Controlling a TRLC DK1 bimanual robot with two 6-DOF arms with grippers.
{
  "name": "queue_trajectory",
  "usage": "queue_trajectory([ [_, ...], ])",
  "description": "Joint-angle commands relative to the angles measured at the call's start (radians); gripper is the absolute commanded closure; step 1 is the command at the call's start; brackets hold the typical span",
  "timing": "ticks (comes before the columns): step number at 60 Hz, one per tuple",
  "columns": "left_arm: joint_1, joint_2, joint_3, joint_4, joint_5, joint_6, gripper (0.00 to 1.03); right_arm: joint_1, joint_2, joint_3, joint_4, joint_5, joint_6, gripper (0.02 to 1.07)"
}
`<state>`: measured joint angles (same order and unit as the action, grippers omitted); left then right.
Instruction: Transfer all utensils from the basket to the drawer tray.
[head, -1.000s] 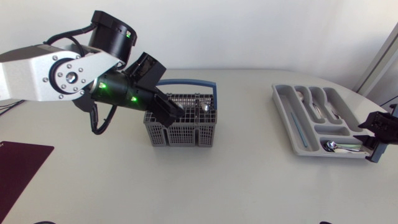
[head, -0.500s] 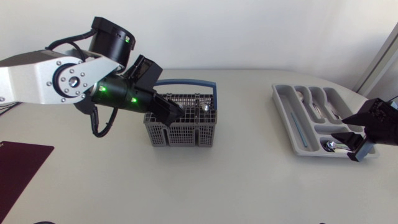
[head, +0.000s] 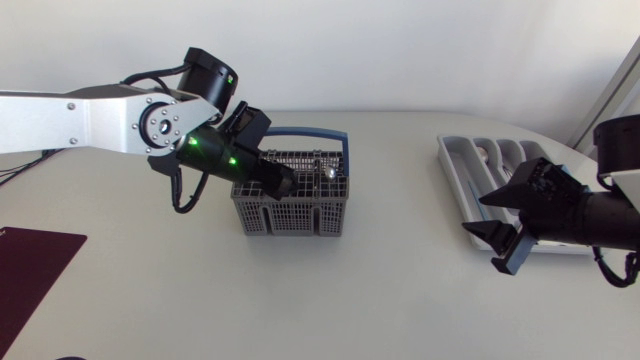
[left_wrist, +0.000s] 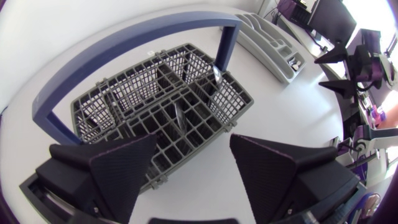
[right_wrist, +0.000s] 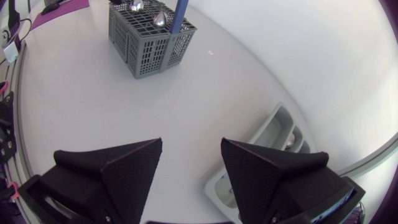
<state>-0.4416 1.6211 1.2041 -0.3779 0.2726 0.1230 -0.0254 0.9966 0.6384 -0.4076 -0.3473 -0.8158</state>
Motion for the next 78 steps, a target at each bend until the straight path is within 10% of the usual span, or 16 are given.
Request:
queue_trajectory([
  [1, 0.009, 0.043, 0.052, 0.016, 0.01, -0.039, 0.29, 0.064, -0.006, -0.034, 0.02, 0.03, 0.073, 0.37],
  [39, 0.011, 0.141, 0.114, 0.033, 0.04, -0.08, 0.98, 0.275, 0.051, -0.082, 0.144, 0.14, 0.184, 0.37],
  [78, 0.05, 0.033, 0.1, 0.024, 0.175, -0.121, 1.0, 0.312, 0.037, -0.098, 0.154, 0.179, 0.182, 0.37],
])
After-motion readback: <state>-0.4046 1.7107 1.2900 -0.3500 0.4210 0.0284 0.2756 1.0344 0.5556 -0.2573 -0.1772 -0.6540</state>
